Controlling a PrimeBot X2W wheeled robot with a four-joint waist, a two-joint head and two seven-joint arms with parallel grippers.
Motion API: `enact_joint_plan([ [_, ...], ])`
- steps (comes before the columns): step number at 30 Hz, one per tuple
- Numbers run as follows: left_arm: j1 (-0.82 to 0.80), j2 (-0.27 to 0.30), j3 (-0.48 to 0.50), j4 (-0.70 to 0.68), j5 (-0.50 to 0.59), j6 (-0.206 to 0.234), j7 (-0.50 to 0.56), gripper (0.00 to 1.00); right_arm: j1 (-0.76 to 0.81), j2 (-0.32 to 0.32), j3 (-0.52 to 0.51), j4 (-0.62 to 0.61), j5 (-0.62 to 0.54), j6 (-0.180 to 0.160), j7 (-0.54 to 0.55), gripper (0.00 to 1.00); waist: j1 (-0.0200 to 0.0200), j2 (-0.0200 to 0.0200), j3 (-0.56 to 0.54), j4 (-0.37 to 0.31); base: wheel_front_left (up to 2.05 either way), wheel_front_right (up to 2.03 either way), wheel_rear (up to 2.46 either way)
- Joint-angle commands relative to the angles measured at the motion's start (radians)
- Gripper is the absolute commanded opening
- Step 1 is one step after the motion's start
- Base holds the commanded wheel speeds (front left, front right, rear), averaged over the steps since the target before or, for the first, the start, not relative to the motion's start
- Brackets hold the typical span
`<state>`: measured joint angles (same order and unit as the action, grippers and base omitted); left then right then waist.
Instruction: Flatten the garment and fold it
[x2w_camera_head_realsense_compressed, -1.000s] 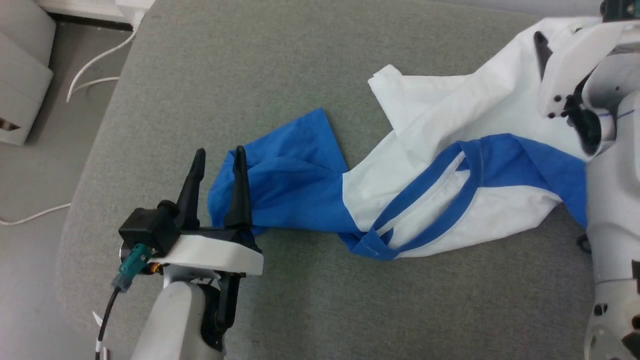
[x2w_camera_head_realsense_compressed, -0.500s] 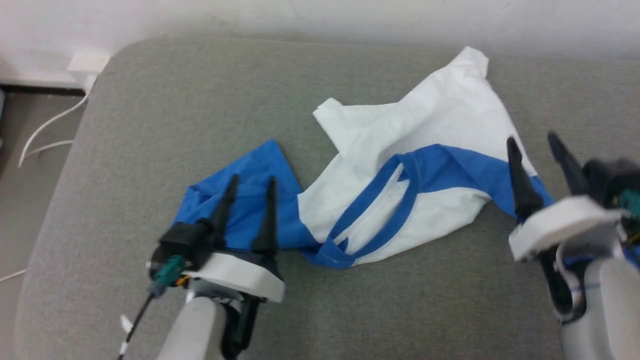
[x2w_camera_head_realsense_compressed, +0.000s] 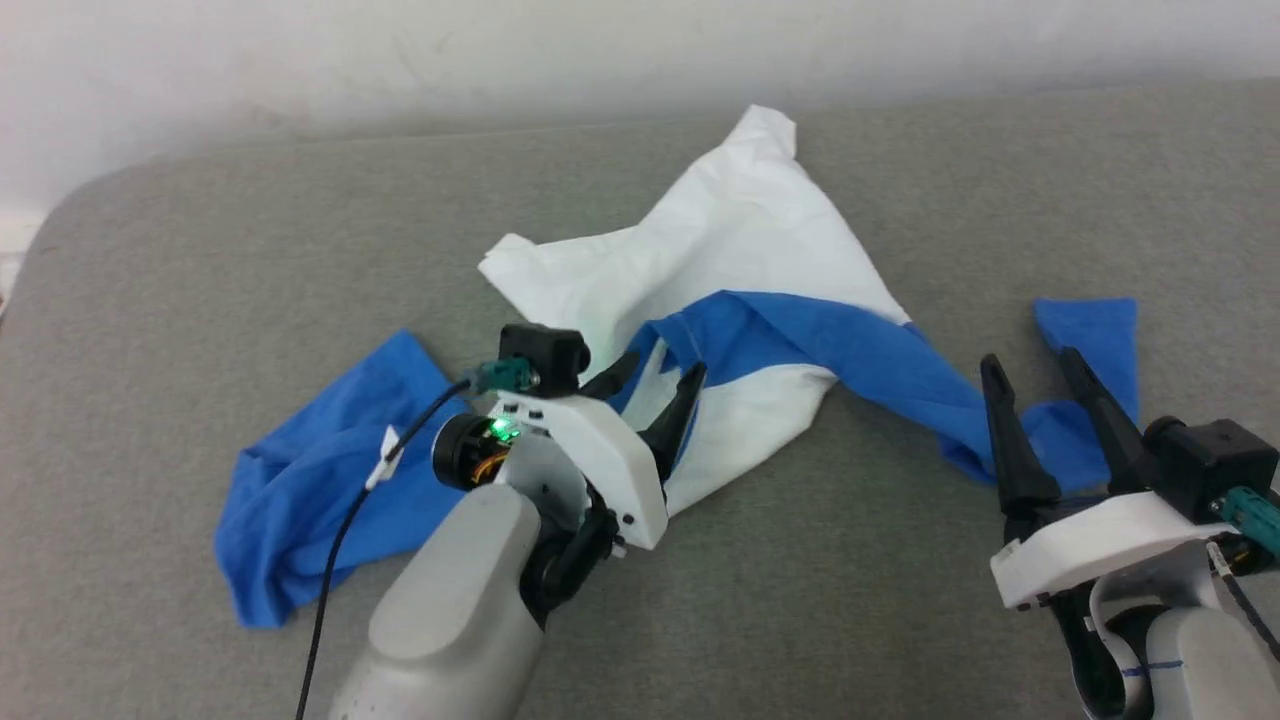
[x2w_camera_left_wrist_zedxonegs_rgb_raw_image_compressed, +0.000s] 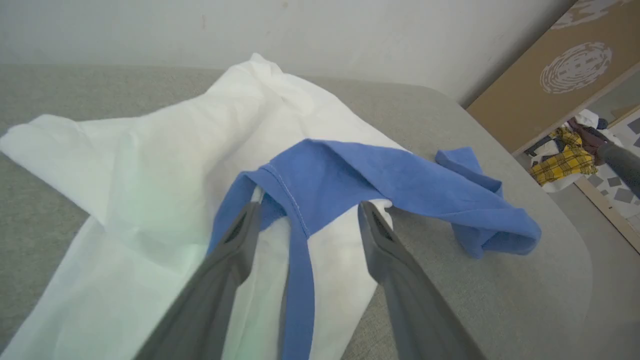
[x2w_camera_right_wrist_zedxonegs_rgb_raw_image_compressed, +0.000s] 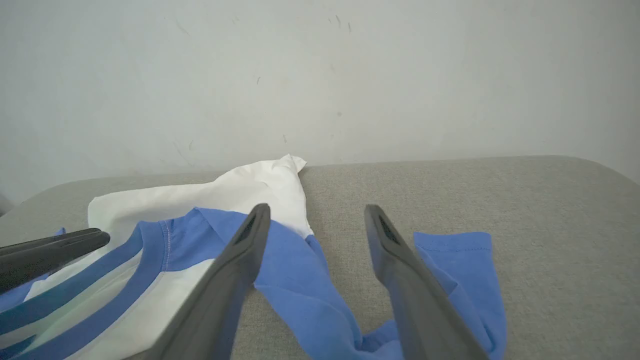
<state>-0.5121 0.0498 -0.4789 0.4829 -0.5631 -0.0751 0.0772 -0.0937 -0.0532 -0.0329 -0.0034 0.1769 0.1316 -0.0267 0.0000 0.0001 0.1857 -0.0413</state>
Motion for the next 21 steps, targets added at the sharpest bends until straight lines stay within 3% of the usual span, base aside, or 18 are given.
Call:
enact_joint_plan([
  [1,-0.023,0.001,-0.004,0.018,-0.010,0.010,0.019,1.00,-0.012,0.003,0.004,-0.007,0.008,-0.001,0.000,1.00,0.0000,-0.0001,0.012,-0.059,0.00,0.00,0.00],
  [6,-0.093,0.000,-0.003,0.101,-0.077,0.055,0.115,1.00,-0.023,0.003,0.026,-0.002,0.027,-0.001,-0.006,1.00,0.0000,-0.0001,0.033,-0.094,0.00,0.00,0.00],
  [11,-0.144,0.001,0.006,0.143,-0.103,0.059,0.134,1.00,-0.024,0.003,0.036,0.005,0.039,-0.001,-0.016,1.00,0.0000,-0.0001,0.046,-0.106,0.00,0.00,0.00],
  [12,-0.154,0.000,0.006,0.146,-0.104,0.053,0.125,0.93,-0.024,0.003,0.037,0.006,0.040,-0.001,-0.018,1.00,0.0000,-0.0001,0.047,-0.107,0.00,0.00,0.00],
  [13,-0.162,0.000,0.006,0.150,-0.101,0.049,0.114,0.44,-0.025,0.003,0.038,0.008,0.042,-0.001,-0.019,1.00,0.0000,-0.0001,0.048,-0.106,0.00,0.00,0.00],
  [14,-0.168,0.001,0.001,0.155,-0.095,0.043,0.105,0.12,-0.026,0.003,0.037,0.009,0.044,-0.001,-0.021,1.00,0.0000,-0.0001,0.048,-0.105,0.00,0.00,0.00],
  [15,-0.173,0.001,-0.006,0.161,-0.090,0.035,0.098,0.00,-0.027,0.003,0.036,0.011,0.042,-0.001,-0.021,1.00,0.0000,-0.0001,0.047,-0.103,0.00,0.00,0.00],
  [21,-0.150,0.001,-0.089,0.133,-0.064,-0.018,0.054,0.00,-0.029,0.003,0.009,0.005,0.049,-0.001,-0.021,1.00,0.0000,-0.0001,0.025,-0.072,0.00,0.00,0.00],
])
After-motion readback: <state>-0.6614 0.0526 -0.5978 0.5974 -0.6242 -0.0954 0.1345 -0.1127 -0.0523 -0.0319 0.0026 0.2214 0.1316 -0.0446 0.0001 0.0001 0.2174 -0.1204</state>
